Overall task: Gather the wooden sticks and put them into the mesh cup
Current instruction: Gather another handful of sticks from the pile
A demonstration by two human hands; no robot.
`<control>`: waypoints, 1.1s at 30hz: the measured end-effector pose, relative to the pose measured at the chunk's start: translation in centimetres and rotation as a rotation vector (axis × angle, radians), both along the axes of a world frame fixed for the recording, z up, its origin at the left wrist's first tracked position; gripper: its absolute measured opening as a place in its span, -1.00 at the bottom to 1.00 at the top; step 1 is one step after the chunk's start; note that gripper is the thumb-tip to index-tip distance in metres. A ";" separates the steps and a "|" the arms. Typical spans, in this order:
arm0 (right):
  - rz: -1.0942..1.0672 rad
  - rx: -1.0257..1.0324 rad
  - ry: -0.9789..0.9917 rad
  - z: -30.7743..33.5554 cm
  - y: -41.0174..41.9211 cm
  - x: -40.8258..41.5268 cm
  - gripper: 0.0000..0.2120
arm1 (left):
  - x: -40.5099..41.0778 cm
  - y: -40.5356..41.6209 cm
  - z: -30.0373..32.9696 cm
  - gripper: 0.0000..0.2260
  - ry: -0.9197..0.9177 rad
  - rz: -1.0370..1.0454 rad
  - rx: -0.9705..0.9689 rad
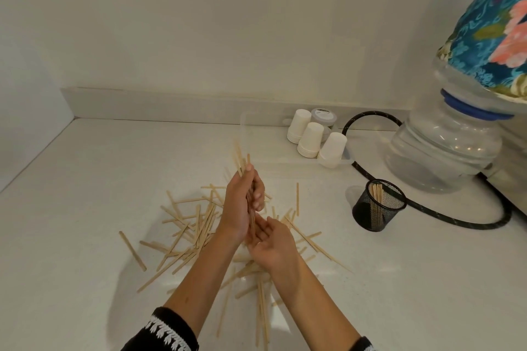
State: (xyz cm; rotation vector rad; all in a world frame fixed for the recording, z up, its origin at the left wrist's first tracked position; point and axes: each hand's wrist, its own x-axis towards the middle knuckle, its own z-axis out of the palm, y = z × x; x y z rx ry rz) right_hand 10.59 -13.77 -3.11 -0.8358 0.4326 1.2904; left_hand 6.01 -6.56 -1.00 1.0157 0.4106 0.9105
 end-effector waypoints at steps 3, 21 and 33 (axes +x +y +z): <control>-0.025 0.017 0.015 0.7 0.1 -0.1 -0.71 | -0.3 -0.6 -0.1 -0.73 0.003 0.012 0.025; -0.017 -0.042 0.052 0.1 -1.5 -2.2 -0.72 | -1.6 -1.9 0.5 -0.66 0.069 0.186 0.074; -0.128 0.027 0.027 1.5 -2.4 -3.0 -0.82 | -3.1 -2.9 -1.0 -0.48 0.004 0.302 -0.152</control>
